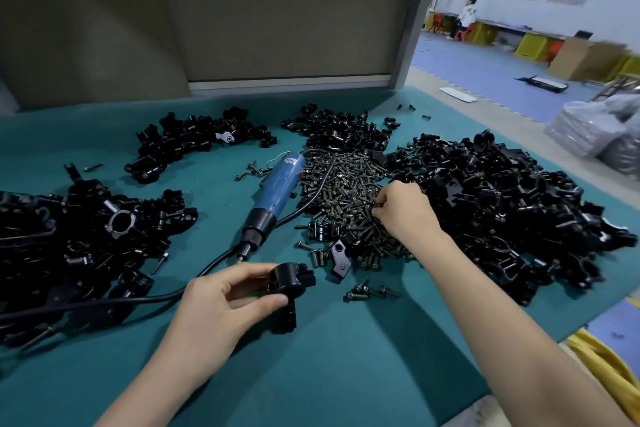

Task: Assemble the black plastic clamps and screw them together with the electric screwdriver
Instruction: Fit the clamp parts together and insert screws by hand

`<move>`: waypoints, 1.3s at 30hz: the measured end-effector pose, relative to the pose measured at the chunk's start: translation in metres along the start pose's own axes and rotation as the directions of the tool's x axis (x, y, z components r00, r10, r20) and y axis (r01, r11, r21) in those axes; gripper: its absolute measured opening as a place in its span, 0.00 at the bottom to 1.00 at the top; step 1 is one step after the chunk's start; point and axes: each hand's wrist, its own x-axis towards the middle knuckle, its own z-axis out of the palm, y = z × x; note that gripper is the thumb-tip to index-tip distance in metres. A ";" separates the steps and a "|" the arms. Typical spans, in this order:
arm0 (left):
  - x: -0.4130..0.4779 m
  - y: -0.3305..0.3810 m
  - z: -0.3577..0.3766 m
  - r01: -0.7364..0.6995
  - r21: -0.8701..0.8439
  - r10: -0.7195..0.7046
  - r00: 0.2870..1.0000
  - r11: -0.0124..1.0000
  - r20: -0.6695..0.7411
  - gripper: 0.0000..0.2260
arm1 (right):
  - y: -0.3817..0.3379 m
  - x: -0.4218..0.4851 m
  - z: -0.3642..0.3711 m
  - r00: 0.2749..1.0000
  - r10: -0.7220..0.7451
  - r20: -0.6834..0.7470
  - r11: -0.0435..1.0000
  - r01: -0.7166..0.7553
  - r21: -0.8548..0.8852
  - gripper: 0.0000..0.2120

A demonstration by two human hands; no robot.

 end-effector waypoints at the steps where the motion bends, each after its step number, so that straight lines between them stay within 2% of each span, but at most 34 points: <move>1: 0.000 -0.001 0.000 0.005 -0.005 -0.005 1.000 1.000 -0.005 0.13 | -0.001 0.002 0.000 1.000 -0.007 0.009 0.999 0.007 -0.036 0.07; 4: 0.001 -0.001 0.000 0.016 -0.007 -0.016 1.000 1.000 -0.021 0.13 | -0.001 0.003 -0.002 0.999 -0.021 0.029 0.999 0.022 -0.037 0.05; 7: 0.000 0.002 0.001 0.002 0.032 -0.002 1.000 0.999 -0.002 0.16 | 0.002 -0.006 -0.013 0.993 0.017 -0.118 0.976 0.009 0.217 0.05; 9: 0.000 0.001 0.001 0.003 0.042 -0.003 1.000 0.999 0.000 0.17 | -0.005 -0.023 -0.026 0.977 0.031 -0.212 0.883 0.072 0.463 0.05; 10: 0.000 0.001 0.001 0.011 0.042 -0.010 1.000 0.999 -0.006 0.16 | -0.013 -0.035 -0.032 0.978 0.005 -0.208 0.810 0.118 0.575 0.06; 12: 0.000 0.000 0.002 0.021 0.039 -0.020 1.000 0.999 -0.014 0.15 | -0.034 -0.065 -0.034 0.981 -0.136 -0.137 0.667 0.193 0.719 0.07; 14: 0.000 0.000 0.002 0.013 0.040 -0.012 1.000 0.999 -0.016 0.15 | -0.056 -0.095 -0.024 0.953 -0.293 -0.081 0.571 0.242 0.784 0.08; 17: -0.001 0.002 0.001 -0.037 0.051 0.037 0.999 0.998 0.006 0.15 | -0.071 -0.121 0.000 0.915 -0.386 -0.116 0.588 0.341 0.733 0.09; 21: -0.001 0.004 0.000 -0.067 0.062 0.067 0.998 0.996 0.007 0.14 | -0.069 -0.128 0.010 0.874 -0.431 -0.227 0.614 0.468 0.636 0.06; 25: -0.002 0.004 0.002 -0.078 0.071 0.079 0.997 0.994 -0.010 0.15 | -0.074 -0.129 0.013 0.764 -0.501 -0.407 0.636 0.644 0.426 0.05; 28: -0.002 0.004 0.002 -0.086 0.069 0.087 0.996 0.994 -0.002 0.15 | -0.072 -0.129 0.013 0.725 -0.550 -0.414 0.615 0.687 0.387 0.05; 32: -0.002 0.005 -0.001 -0.093 0.096 0.091 0.996 0.991 0.026 0.15 | -0.075 -0.130 0.017 0.633 -0.647 -0.425 0.645 0.752 0.139 0.06; 35: -0.002 0.004 -0.001 -0.090 0.124 0.089 0.996 0.988 0.009 0.15 | -0.074 -0.132 0.019 0.647 -0.647 -0.404 0.639 0.749 0.176 0.06; 39: -0.001 0.002 -0.001 -0.066 0.164 0.070 0.997 0.984 -0.020 0.17 | -0.072 -0.131 0.016 0.702 -0.646 -0.300 0.641 0.712 0.287 0.06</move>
